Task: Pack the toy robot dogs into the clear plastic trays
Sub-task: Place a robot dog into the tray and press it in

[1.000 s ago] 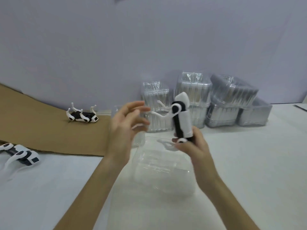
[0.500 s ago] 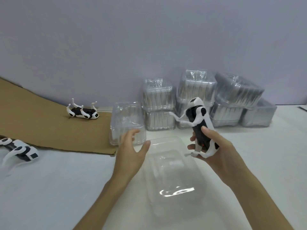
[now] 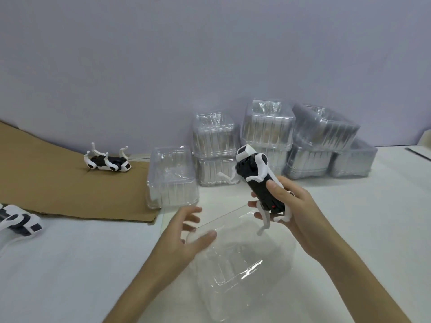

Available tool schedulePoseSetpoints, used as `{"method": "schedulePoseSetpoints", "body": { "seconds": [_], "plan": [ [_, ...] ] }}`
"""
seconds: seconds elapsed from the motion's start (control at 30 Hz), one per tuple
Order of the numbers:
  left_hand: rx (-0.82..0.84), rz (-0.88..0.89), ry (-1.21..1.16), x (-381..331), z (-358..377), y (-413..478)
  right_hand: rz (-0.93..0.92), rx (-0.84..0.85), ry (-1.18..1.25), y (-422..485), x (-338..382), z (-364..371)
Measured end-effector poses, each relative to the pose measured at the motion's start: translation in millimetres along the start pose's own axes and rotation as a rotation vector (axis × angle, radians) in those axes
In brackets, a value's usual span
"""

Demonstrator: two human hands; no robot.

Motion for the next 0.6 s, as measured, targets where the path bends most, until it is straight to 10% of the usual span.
{"method": "schedulePoseSetpoints", "body": {
  "seconds": [0.3, 0.6],
  "plan": [
    [-0.053, 0.056, -0.127, 11.7, -10.5, -3.7, 0.015, 0.350, -0.436, -8.6, 7.7, 24.7],
    [-0.057, 0.190, -0.166, -0.7, -16.9, -15.7, -0.757, 0.053, -0.744, -55.8, 58.7, 51.9]
  ]
}}
Point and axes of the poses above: each hand's wrist, its own y-axis towards the middle knuckle, its own z-axis out of the palm, x = y × z, the point moved 10 cm from there along y, towards the middle knuckle, and after that the axes turned 1 degree about -y, right-handed, at the moved point
